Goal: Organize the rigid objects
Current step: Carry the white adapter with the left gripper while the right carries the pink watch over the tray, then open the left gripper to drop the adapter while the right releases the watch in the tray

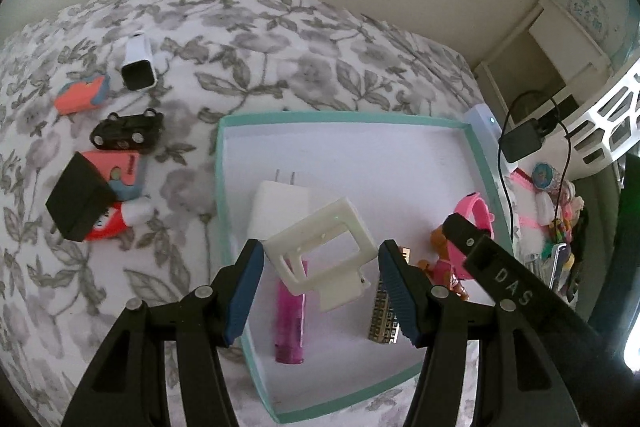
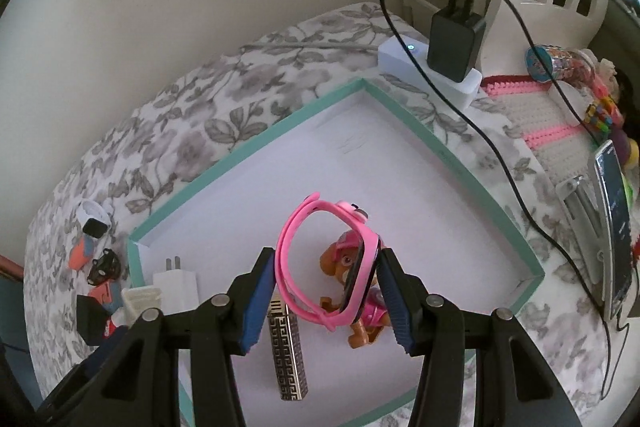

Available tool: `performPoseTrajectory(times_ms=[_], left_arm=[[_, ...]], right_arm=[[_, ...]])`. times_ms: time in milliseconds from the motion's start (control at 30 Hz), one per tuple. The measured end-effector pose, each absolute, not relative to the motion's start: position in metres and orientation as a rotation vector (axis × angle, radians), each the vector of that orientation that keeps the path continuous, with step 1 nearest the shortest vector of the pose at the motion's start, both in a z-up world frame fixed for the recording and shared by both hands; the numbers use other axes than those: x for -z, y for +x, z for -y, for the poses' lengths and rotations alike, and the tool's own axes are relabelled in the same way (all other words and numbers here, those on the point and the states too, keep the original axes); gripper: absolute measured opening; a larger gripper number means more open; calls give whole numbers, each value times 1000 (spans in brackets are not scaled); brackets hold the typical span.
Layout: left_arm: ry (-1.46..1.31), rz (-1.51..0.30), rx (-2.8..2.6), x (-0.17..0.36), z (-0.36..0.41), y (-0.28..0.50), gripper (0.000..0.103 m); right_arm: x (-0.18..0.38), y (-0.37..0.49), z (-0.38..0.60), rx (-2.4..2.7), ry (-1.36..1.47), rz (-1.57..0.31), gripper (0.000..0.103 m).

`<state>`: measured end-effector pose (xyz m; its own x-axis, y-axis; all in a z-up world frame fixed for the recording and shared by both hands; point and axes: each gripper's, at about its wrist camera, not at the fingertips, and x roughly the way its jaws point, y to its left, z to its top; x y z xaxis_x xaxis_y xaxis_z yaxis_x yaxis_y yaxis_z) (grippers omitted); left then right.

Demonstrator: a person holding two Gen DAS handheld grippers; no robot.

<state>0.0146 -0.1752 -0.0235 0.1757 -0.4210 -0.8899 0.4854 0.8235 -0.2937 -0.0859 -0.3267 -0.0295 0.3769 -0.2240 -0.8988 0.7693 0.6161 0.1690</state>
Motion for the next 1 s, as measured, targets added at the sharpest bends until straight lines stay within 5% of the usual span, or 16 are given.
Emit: performPoseTrajectory(times_ms=[1000], left_arm=[[81,-1277,636,31,172,19,63]], right_arm=[[38,-79,322,685,629,-1043,57]])
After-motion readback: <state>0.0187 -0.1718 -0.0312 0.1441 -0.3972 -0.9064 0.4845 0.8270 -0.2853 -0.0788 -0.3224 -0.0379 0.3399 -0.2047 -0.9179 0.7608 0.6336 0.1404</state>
